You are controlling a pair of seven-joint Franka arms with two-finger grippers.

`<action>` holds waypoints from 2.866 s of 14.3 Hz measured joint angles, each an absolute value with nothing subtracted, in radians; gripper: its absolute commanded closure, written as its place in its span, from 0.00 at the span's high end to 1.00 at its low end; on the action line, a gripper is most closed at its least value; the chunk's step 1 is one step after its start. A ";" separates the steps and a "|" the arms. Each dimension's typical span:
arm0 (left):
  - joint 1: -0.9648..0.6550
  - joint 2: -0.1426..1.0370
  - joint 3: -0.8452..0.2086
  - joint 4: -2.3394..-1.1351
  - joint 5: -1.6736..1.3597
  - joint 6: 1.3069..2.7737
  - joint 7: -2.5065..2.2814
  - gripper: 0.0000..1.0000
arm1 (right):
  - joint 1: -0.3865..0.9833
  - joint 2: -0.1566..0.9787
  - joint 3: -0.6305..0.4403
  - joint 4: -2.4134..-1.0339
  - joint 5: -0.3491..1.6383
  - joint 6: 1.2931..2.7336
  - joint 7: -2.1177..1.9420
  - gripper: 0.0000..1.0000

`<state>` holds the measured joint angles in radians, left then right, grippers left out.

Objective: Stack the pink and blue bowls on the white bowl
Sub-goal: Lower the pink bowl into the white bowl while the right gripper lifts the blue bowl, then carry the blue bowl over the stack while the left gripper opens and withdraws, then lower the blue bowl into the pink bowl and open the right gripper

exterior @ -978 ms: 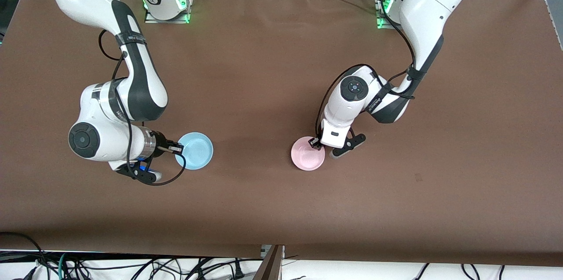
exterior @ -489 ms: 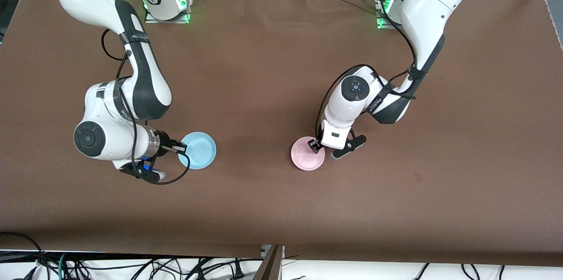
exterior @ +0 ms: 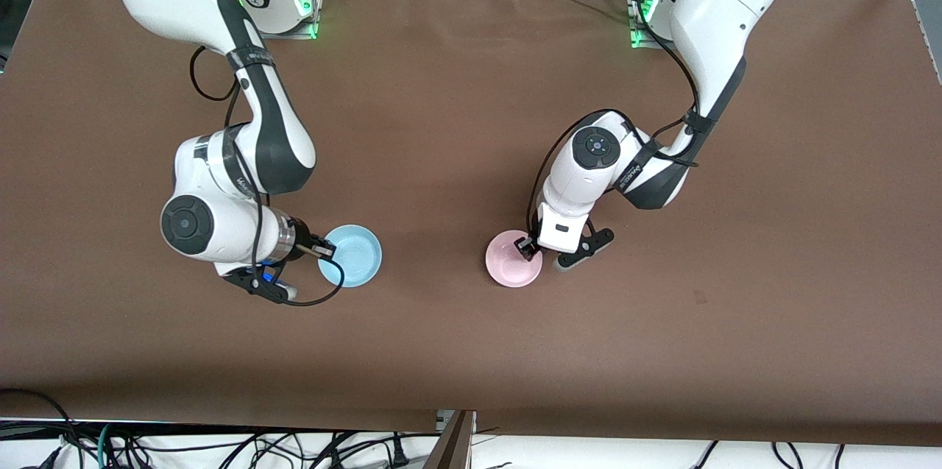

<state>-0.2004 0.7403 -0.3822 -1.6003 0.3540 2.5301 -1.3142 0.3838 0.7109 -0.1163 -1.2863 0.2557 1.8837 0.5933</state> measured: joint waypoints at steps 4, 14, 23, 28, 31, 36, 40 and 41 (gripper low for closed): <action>-0.220 0.768 -0.365 -1.600 0.354 2.531 -1.317 0.37 | 0.402 0.715 -0.077 -1.284 0.258 1.929 0.703 0.00; -0.212 0.737 -0.361 -1.331 0.317 2.198 -1.305 0.38 | 0.412 0.723 0.046 -1.274 0.261 2.053 0.974 0.00; -0.027 0.581 -0.361 -1.171 0.144 1.859 -0.931 0.40 | 0.639 0.897 0.063 -1.166 0.255 2.361 1.303 0.00; 0.059 0.495 -0.359 -1.172 0.143 1.750 -0.778 0.46 | 0.651 0.944 0.055 -1.131 0.254 2.431 1.318 0.00; 0.120 0.498 -0.356 -1.185 0.143 1.748 -0.650 0.46 | 0.660 0.972 0.055 -1.126 0.222 2.448 1.318 0.00; 0.202 0.504 -0.355 -1.201 0.143 1.748 -0.401 0.46 | 0.673 0.990 0.048 -1.125 0.198 2.456 1.318 0.00; 0.234 0.504 -0.355 -1.206 0.143 1.748 -0.301 0.46 | 0.673 0.997 0.047 -1.124 0.174 2.455 1.318 0.16; 0.234 0.504 -0.356 -1.209 0.143 1.748 -0.292 0.47 | 0.673 0.999 0.047 -1.124 0.174 2.455 1.318 0.35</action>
